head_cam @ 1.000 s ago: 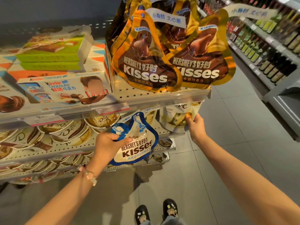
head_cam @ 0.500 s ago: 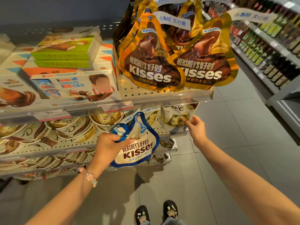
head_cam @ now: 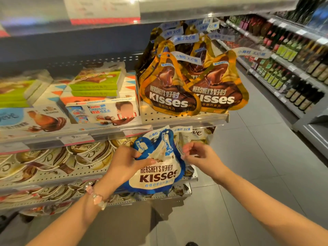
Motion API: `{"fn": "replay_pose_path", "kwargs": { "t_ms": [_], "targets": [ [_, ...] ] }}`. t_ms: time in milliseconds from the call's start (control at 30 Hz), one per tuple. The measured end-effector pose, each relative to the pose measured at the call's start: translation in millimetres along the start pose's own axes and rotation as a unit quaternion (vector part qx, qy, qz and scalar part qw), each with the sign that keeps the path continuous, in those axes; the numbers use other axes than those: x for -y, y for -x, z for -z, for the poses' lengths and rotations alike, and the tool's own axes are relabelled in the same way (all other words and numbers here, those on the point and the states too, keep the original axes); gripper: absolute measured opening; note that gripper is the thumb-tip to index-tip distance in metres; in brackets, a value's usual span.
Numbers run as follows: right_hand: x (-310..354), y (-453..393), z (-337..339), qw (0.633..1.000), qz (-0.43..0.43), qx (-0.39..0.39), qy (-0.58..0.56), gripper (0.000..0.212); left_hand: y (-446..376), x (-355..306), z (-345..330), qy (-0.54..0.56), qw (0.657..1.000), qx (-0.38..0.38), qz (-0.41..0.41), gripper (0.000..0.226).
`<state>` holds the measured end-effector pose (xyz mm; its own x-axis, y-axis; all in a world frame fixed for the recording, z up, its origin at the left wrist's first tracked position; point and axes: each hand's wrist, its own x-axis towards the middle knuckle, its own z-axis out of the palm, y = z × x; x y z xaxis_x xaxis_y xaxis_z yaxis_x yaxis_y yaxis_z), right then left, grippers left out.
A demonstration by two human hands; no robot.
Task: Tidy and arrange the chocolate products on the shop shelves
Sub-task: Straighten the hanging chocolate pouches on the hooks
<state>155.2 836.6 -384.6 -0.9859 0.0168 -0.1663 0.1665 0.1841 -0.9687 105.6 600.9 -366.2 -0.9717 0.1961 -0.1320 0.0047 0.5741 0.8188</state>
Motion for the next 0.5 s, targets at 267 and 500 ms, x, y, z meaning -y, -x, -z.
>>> {"fn": "replay_pose_path", "kwargs": {
  "t_ms": [267, 500],
  "targets": [
    [112, 10, 11, 0.981, 0.18, 0.034, 0.066, 0.038, 13, -92, 46, -0.037, 0.987, -0.035, -0.152, 0.036],
    [204, 19, 35, 0.956, 0.287, 0.031, 0.058, 0.038, 30, -180, 101, -0.007, 0.966, -0.108, -0.236, 0.047]
  ]
}}
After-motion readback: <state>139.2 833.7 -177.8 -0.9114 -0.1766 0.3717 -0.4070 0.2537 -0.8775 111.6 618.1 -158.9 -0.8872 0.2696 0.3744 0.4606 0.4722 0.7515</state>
